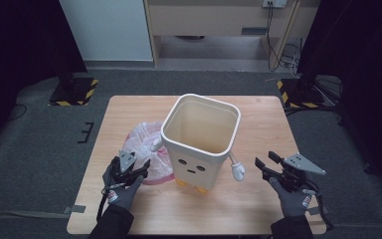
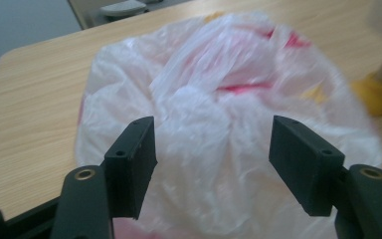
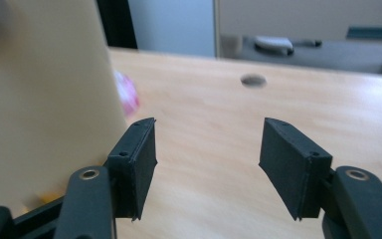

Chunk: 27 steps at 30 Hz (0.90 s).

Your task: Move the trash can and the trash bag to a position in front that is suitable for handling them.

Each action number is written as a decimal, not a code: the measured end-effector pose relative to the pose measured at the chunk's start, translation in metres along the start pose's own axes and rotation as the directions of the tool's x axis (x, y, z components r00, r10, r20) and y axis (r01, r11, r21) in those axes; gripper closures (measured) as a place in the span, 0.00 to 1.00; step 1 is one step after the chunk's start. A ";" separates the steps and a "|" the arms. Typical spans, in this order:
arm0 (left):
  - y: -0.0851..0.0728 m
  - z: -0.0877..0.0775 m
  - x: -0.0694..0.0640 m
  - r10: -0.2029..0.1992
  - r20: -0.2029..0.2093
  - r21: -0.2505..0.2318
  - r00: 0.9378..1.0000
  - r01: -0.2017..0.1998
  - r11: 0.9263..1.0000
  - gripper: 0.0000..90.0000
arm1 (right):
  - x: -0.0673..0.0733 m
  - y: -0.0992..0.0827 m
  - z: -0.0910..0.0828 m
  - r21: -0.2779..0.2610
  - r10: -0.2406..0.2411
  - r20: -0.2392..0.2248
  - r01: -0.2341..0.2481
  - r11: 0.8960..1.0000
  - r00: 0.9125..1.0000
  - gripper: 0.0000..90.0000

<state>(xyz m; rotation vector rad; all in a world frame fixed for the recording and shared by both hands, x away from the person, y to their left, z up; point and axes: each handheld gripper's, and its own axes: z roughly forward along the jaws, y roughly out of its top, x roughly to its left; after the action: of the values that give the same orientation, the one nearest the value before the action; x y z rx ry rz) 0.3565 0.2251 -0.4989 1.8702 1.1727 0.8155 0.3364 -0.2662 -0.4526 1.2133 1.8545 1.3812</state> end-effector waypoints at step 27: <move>-0.058 -0.052 0.050 -0.116 -0.036 0.183 0.993 0.120 0.976 0.30 | -0.008 -0.022 0.012 0.096 -0.070 0.062 0.064 0.993 0.996 0.41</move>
<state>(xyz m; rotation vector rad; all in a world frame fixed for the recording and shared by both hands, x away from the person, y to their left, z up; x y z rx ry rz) 0.3075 0.3015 -0.5170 1.9215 1.4020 0.6857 0.3424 -0.2690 -0.4777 1.2153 1.9158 1.2163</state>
